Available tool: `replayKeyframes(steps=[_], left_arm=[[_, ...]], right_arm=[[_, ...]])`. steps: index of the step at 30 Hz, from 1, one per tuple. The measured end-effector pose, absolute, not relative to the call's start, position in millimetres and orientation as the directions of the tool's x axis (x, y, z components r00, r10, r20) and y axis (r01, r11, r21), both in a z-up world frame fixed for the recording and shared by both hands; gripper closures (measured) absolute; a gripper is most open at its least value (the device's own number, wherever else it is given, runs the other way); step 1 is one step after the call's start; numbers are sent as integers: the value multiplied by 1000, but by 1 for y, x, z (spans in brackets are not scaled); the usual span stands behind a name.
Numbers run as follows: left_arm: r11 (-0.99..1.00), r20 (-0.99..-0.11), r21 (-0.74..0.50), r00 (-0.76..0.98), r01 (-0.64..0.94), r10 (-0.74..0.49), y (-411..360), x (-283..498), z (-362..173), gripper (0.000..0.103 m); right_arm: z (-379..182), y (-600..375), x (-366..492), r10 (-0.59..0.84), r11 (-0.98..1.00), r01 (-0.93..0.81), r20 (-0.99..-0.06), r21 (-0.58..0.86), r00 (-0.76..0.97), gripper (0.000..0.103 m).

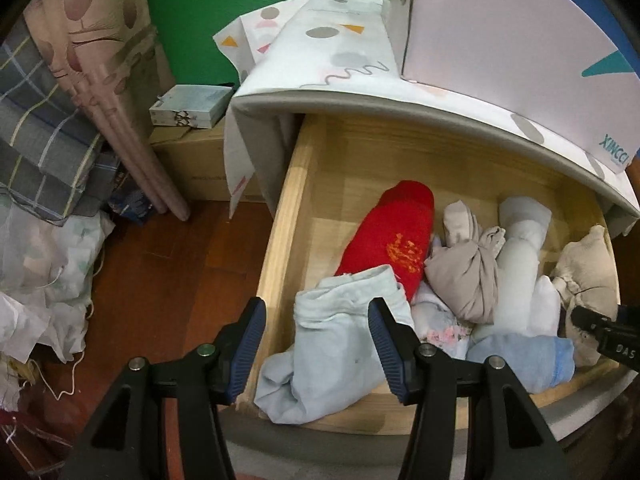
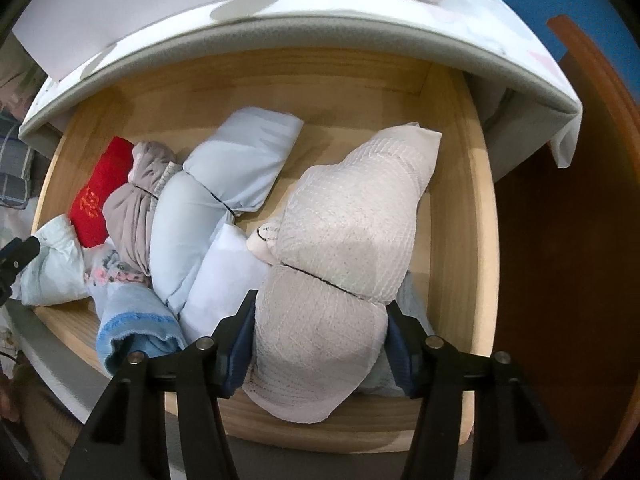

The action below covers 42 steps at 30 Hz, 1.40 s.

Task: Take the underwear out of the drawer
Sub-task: 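Close the right tool on the beige knit bundle and lift it, then carry the beige bundle with the right tool into the white box and release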

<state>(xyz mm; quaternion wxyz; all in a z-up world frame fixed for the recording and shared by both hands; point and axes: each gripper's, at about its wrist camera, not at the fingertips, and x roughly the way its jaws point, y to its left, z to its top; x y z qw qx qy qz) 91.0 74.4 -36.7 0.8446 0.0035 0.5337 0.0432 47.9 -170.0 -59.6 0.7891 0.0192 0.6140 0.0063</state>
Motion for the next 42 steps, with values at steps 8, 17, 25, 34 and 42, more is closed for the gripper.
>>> replayKeyframes(steps=[8, 17, 25, 34, 42], left_arm=[[994, -897, 104, 430, -28, 106, 64, 93, -39, 48], [994, -901, 103, 420, -37, 109, 67, 94, -41, 48], [994, -903, 103, 414, -41, 111, 67, 94, -42, 48], [994, -903, 105, 415, -43, 113, 67, 94, -41, 48], [994, -900, 104, 422, -42, 112, 68, 93, -40, 48]], right_arm=[[-32, -167, 53, 19, 1000, -18, -962, 15, 272, 50], [1, -158, 38, 60, 997, -64, -962, 44, 266, 51], [32, -169, 20, 86, 994, -96, -952, 60, 293, 51], [82, -166, 9, 117, 990, -117, -921, 79, 371, 51], [147, -156, 23, 127, 986, -153, -870, 60, 476, 51]])
